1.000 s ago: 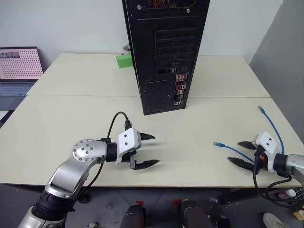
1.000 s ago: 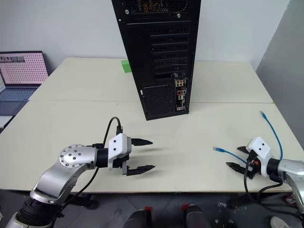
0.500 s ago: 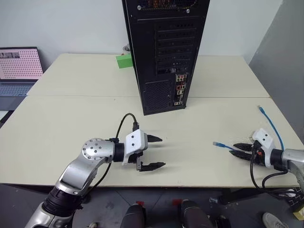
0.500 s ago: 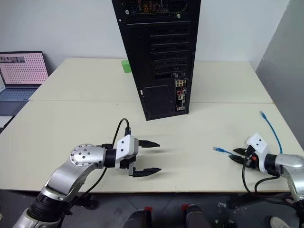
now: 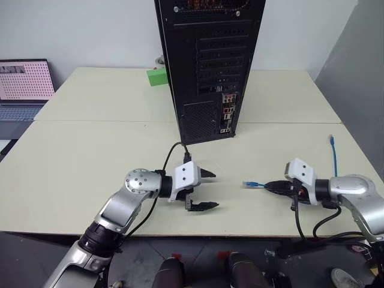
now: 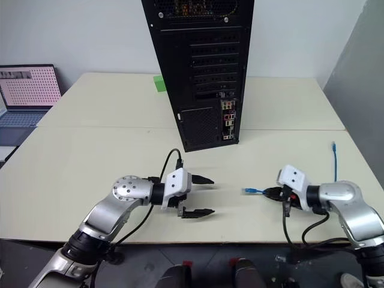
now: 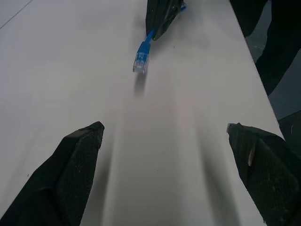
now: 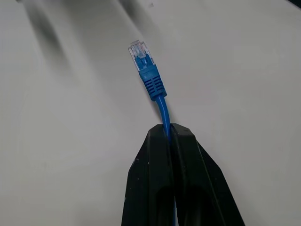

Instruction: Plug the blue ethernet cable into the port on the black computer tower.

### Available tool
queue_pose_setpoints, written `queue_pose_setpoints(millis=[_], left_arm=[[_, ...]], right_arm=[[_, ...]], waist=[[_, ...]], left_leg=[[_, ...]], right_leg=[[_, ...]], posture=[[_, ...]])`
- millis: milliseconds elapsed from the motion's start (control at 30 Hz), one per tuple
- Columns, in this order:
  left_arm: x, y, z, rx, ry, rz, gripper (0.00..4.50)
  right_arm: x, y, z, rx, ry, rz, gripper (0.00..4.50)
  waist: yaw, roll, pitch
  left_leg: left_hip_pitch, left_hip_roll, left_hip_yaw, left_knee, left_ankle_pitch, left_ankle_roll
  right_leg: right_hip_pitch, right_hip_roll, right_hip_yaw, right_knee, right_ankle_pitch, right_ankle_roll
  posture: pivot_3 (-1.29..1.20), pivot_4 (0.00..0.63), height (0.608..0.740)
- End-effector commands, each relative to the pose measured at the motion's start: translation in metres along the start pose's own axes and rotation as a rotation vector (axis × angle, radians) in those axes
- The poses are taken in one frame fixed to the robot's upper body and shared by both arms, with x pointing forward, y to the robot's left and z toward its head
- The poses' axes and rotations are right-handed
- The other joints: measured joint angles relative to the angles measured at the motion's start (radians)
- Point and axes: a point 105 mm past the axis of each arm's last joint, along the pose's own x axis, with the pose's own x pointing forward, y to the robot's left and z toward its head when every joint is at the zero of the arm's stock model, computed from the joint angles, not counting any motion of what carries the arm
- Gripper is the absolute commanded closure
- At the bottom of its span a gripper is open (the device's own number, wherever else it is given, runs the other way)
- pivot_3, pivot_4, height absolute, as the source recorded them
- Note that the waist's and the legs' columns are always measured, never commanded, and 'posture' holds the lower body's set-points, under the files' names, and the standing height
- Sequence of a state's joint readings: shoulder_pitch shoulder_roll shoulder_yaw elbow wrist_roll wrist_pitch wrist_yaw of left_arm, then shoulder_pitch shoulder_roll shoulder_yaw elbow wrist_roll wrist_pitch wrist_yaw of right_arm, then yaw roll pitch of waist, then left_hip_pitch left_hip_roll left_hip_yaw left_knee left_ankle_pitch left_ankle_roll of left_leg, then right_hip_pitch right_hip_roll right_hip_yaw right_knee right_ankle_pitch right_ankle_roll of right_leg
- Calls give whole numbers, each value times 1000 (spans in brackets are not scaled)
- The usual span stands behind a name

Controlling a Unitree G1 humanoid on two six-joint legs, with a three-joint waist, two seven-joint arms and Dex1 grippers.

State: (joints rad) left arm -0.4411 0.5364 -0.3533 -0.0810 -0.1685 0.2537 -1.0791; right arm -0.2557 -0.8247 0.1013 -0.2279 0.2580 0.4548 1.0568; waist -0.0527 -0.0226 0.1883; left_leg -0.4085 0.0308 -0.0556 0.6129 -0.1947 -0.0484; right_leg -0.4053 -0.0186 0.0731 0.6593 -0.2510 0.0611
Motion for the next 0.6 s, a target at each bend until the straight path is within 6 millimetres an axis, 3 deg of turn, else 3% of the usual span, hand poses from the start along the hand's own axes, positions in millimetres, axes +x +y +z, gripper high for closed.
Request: queue_pose_setpoints(millis=[33, 333, 600], left_arm=[[6, 6, 6, 35, -6, 1, 0], [11, 10, 7, -2, -24, 4, 0], [16, 10, 9, 4, -35, -10, 1709]], right_arm=[[9, 6, 22, -65, -25, 36, 4446], [22, 15, 35, -73, -40, 80, 4446], [27, 19, 41, -78, -45, 92, 4500]], waist=[[0, 0, 0], [2, 0, 0], [2, 0, 0]], left_leg=[[0, 0, 0, 0, 0, 0], [0, 0, 0, 0, 0, 0], [0, 0, -1, 0, 0, 0]], right_leg=[[0, 0, 0, 0, 0, 0], [0, 0, 0, 0, 0, 0], [0, 0, 0, 0, 0, 0]], posture=[[0, 150, 740], [0, 150, 740], [0, 150, 740]])
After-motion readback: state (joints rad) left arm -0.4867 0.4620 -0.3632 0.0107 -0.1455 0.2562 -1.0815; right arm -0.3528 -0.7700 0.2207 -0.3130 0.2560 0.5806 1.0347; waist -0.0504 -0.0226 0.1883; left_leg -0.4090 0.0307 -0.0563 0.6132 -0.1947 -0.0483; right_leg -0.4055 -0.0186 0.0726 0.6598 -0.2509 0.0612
